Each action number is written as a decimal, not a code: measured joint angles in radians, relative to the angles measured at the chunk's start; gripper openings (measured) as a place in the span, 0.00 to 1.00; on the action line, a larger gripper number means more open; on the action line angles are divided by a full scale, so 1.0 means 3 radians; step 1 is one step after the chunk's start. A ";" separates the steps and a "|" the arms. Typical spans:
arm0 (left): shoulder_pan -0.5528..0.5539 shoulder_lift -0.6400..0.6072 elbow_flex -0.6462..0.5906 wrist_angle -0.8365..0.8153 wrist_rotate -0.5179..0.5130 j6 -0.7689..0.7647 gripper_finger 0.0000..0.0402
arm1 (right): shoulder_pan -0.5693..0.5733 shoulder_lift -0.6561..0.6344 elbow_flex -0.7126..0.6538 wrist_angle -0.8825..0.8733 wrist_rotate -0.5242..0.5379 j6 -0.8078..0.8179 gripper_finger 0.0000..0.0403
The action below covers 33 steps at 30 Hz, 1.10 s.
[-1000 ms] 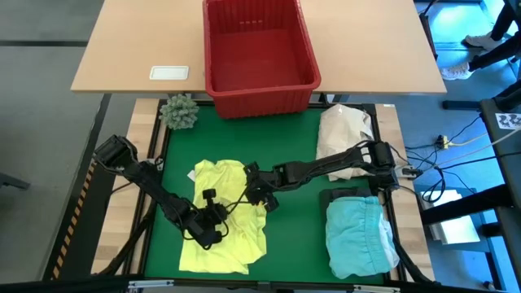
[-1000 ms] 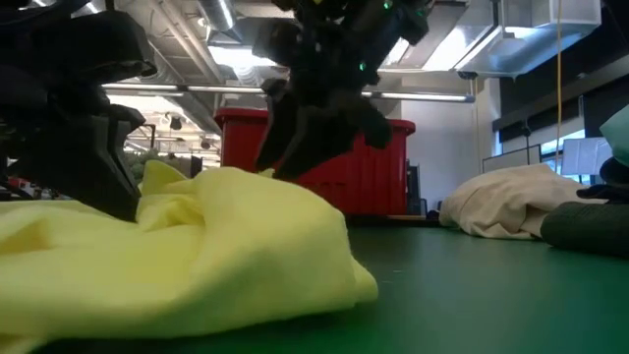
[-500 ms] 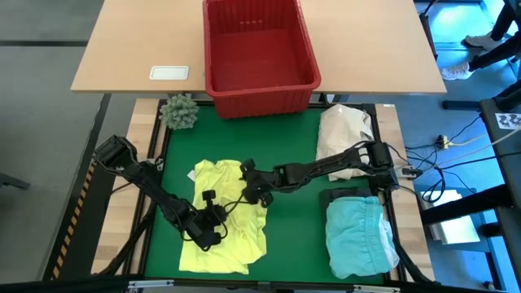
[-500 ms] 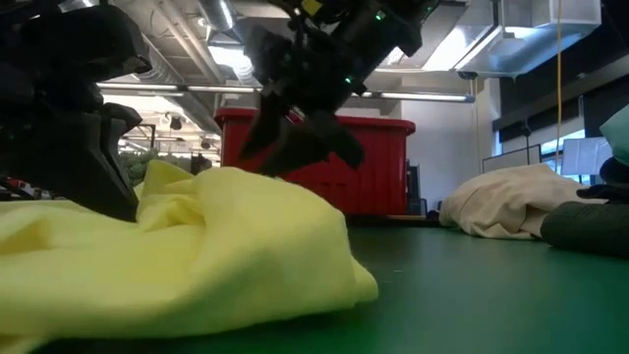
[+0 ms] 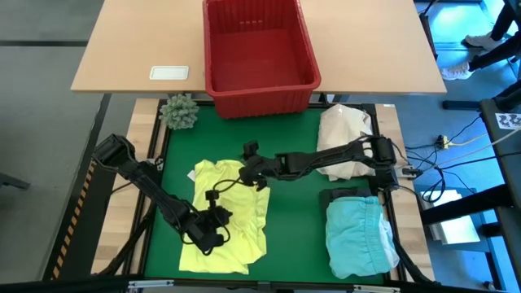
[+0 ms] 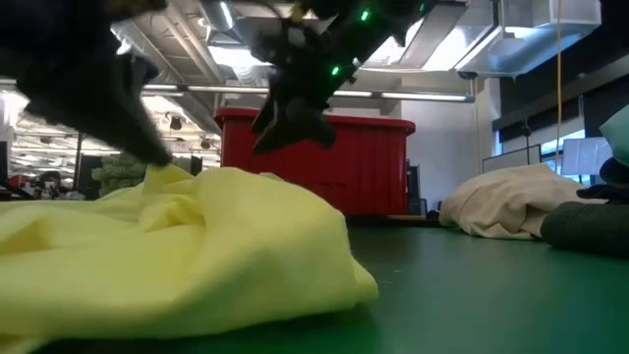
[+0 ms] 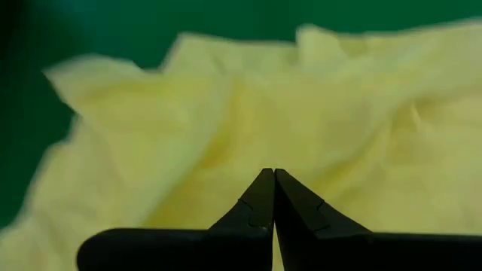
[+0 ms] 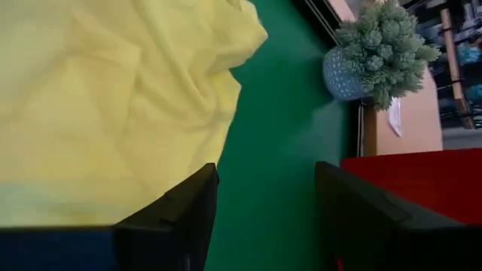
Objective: Fold Laundry from Bin
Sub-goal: Fold the yellow shirt
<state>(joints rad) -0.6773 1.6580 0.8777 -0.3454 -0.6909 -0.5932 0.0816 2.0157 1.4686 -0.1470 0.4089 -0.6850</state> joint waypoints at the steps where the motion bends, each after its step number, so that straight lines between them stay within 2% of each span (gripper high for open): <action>1: 0.0000 -0.0013 0.0057 -0.0069 -0.0065 0.0043 0.00 | 0.0006 -0.0042 0.0011 -0.0094 -0.0001 0.0014 0.55; 5: 0.0023 -0.0019 0.0184 -0.0138 -0.0261 0.0251 0.00 | 0.0061 -0.0157 0.0017 -0.0501 -0.0157 0.0256 0.55; 8: 0.0126 -0.0019 0.0152 -0.0005 -0.0200 0.0307 0.00 | 0.0105 -0.0160 0.0011 -0.0837 -0.0342 0.0438 0.55; 10: 0.0198 -0.0015 0.0110 0.0007 -0.0157 0.0306 0.00 | 0.0107 -0.0153 -0.0061 -0.0849 -0.0386 0.0501 0.55; 13: 0.0285 0.0019 0.0090 0.0061 -0.0073 0.0315 0.00 | 0.0124 -0.0124 -0.0225 -0.0740 -0.0449 0.0527 0.55; 20: 0.0436 0.0156 0.0084 0.0248 0.0174 0.0444 0.00 | 0.0123 -0.0120 -0.0577 0.0010 -0.0503 0.0523 0.55; 28: 0.0434 0.0197 0.0083 0.0258 0.0277 0.0415 0.00 | 0.0119 -0.0120 -0.0627 0.0662 -0.0485 0.0522 0.55; 33: 0.0381 0.0197 0.0084 0.0231 0.0327 0.0365 0.00 | 0.0070 -0.0120 -0.0627 0.0902 -0.0336 0.0552 0.55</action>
<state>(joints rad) -0.5630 1.7172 0.9027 -0.2760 -0.5929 -0.4836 0.1026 1.9797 1.2804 0.1235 0.3080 -0.5195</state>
